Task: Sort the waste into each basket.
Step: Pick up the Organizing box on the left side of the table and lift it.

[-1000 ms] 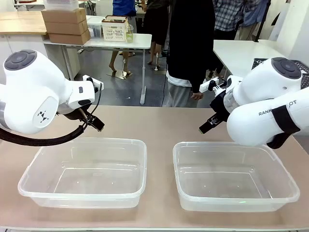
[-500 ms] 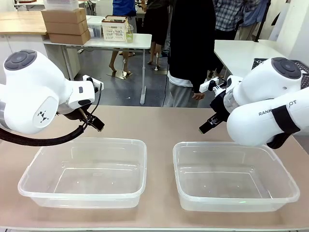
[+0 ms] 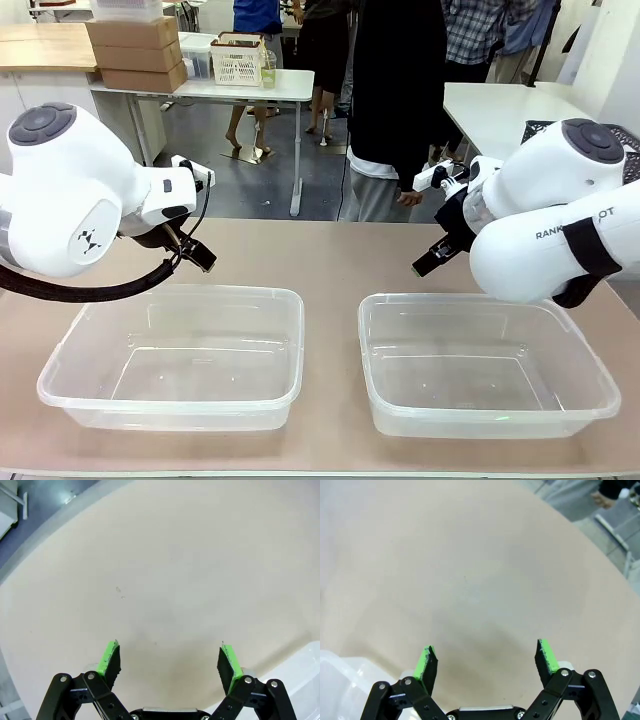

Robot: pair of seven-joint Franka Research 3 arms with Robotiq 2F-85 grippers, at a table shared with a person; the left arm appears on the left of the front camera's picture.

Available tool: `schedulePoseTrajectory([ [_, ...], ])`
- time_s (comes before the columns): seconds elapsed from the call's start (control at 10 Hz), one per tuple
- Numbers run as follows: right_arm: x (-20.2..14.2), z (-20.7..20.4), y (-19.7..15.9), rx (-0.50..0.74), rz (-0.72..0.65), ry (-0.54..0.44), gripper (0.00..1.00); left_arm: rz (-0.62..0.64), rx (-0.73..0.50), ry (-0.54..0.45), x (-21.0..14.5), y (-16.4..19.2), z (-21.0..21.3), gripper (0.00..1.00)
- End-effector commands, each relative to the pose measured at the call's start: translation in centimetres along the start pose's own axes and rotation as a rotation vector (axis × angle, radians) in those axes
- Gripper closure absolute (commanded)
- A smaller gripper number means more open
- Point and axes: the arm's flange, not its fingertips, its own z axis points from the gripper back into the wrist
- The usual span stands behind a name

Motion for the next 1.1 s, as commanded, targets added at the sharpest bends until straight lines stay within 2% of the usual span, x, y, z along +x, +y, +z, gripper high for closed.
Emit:
schedulePoseTrajectory([
  [0.0,-0.9,5.3,-1.4,0.108,-0.043,-0.050,0.00,-0.016,-0.024,-0.068,-0.4,-0.4,3.7,0.00],
  [0.2,-4.0,13.9,-1.0,0.007,-0.118,-0.204,0.00,-0.096,-0.017,-0.319,-3.6,-2.9,12.1,0.00],
  [0.3,-5.9,15.6,0.0,-0.065,-0.075,-0.230,0.00,-0.150,-0.010,-0.395,-5.3,-4.1,14.2,0.00],
  [0.4,-6.9,15.4,1.0,-0.098,-0.060,-0.191,0.00,-0.151,0.052,-0.399,-5.9,-5.0,14.5,0.00],
  [0.5,2.6,12.9,-2.7,0.008,-0.094,-0.203,0.00,-0.083,0.015,-0.296,5.0,-2.4,11.3,0.00],
  [0.6,2.4,15.9,-3.1,-0.041,-0.072,-0.227,0.00,-0.121,0.030,-0.371,5.6,-3.2,14.6,0.00],
  [0.7,2.0,15.5,-4.0,0.136,-0.092,-0.231,0.00,-0.193,-0.189,-0.359,5.6,-2.6,14.1,0.00],
  [0.8,1.6,16.5,-5.4,0.494,-0.219,-0.273,0.00,-0.081,-0.385,-0.431,4.9,-0.7,15.3,0.00],
  [0.9,1.3,17.6,-7.3,0.725,-0.425,-0.203,0.00,0.209,-0.620,-0.408,4.5,1.7,17.0,0.00],
  [1.0,0.1,18.6,-9.8,0.897,-0.620,-0.277,0.00,0.549,-0.698,-0.466,3.6,4.4,18.5,0.00],
])
